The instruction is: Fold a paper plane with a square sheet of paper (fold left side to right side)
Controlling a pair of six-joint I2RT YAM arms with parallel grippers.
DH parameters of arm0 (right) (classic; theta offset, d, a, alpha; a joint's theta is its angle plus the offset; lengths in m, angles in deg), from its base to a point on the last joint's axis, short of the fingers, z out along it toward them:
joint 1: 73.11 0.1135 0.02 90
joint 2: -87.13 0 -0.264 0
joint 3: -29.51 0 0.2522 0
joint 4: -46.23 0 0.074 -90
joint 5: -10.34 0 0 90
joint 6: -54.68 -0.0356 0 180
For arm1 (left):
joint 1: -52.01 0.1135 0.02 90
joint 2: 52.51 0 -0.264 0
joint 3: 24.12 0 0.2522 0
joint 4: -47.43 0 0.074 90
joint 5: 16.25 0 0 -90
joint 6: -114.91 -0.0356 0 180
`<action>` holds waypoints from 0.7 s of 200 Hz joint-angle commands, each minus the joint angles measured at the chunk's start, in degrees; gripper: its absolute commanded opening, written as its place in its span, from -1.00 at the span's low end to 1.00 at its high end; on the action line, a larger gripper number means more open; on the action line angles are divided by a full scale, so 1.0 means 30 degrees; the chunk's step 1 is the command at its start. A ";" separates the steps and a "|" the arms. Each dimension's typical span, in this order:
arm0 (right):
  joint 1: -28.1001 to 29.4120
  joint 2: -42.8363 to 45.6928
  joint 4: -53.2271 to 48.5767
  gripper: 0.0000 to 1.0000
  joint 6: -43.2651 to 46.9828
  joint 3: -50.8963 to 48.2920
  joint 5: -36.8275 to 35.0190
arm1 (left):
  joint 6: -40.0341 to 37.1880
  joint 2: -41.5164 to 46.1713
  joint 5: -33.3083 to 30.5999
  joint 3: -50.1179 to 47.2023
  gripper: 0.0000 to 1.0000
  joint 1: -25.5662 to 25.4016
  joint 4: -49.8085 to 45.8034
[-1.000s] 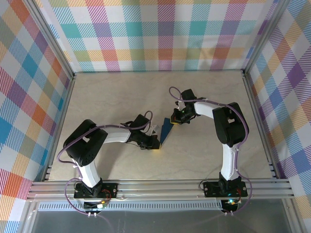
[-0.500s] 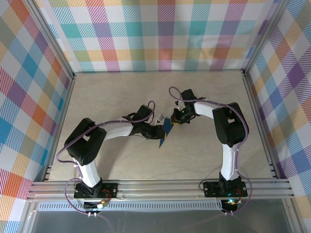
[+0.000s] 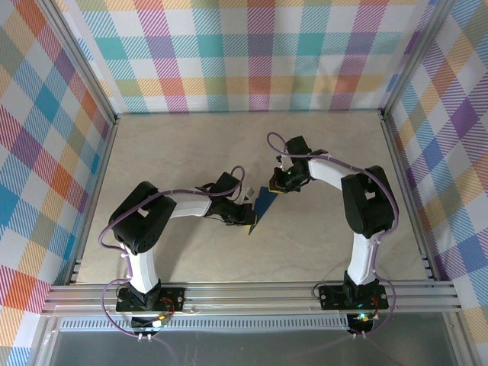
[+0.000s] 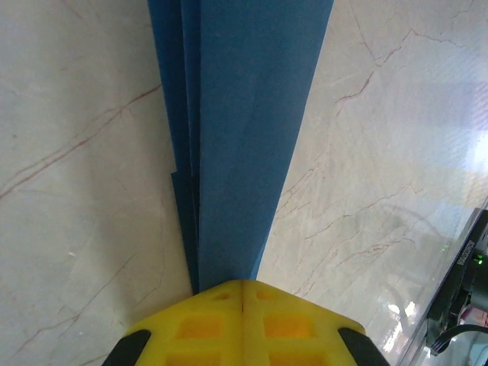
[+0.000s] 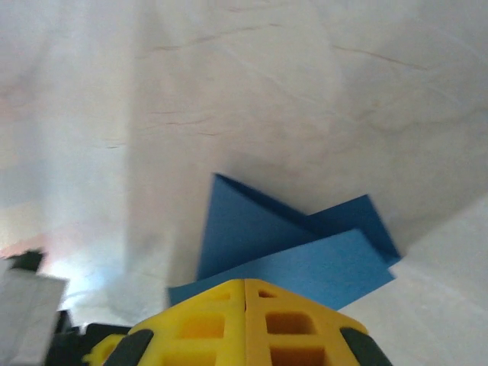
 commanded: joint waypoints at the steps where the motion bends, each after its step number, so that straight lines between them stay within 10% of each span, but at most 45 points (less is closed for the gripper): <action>1: 0.0499 0.1136 -0.0013 -1.00 0.0077 -0.0835 0.0690 | 0.0054 -0.0285 -0.1013 -0.0775 -1.00 -0.0187 -0.0535; 140: 0.2458 0.0083 0.3055 -1.00 -0.1173 -0.3724 0.1561 | -0.0081 -0.0211 -0.1695 -0.0774 -1.00 -0.0224 -0.1568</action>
